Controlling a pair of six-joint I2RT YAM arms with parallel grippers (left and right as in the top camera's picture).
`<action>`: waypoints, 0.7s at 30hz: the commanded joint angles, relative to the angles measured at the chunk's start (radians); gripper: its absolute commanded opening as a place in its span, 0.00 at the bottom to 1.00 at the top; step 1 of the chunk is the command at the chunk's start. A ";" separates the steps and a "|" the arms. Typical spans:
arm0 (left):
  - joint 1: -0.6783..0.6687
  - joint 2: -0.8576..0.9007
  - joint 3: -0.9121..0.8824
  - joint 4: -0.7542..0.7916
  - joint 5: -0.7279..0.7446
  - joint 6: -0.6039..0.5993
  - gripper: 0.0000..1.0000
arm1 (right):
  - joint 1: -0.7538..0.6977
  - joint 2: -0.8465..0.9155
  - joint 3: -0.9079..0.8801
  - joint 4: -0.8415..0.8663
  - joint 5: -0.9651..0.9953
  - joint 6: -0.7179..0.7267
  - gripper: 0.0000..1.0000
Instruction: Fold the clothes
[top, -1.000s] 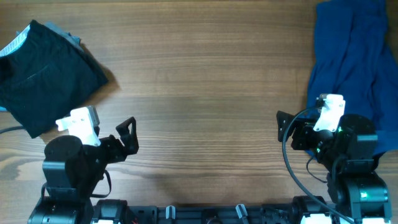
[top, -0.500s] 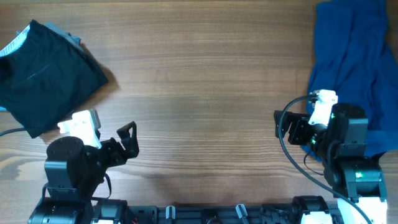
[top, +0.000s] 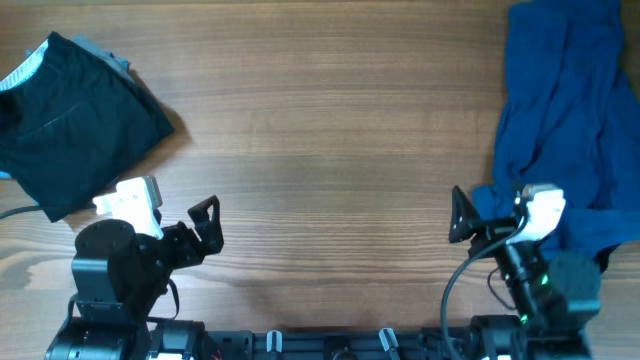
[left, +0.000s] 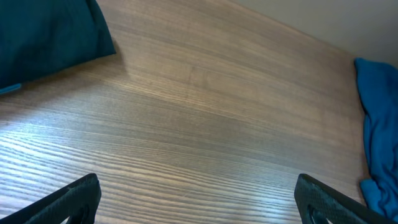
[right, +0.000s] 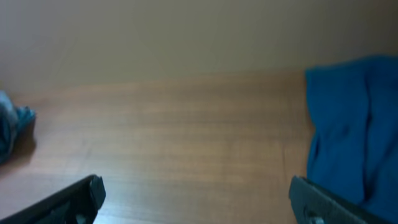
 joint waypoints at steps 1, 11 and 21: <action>0.004 -0.006 -0.010 0.003 -0.017 -0.009 1.00 | 0.003 -0.177 -0.188 0.163 0.000 -0.021 1.00; 0.004 -0.006 -0.010 0.003 -0.017 -0.009 1.00 | 0.003 -0.220 -0.449 0.599 0.002 -0.138 1.00; 0.004 -0.006 -0.010 0.003 -0.017 -0.009 1.00 | 0.003 -0.220 -0.449 0.457 0.002 -0.225 1.00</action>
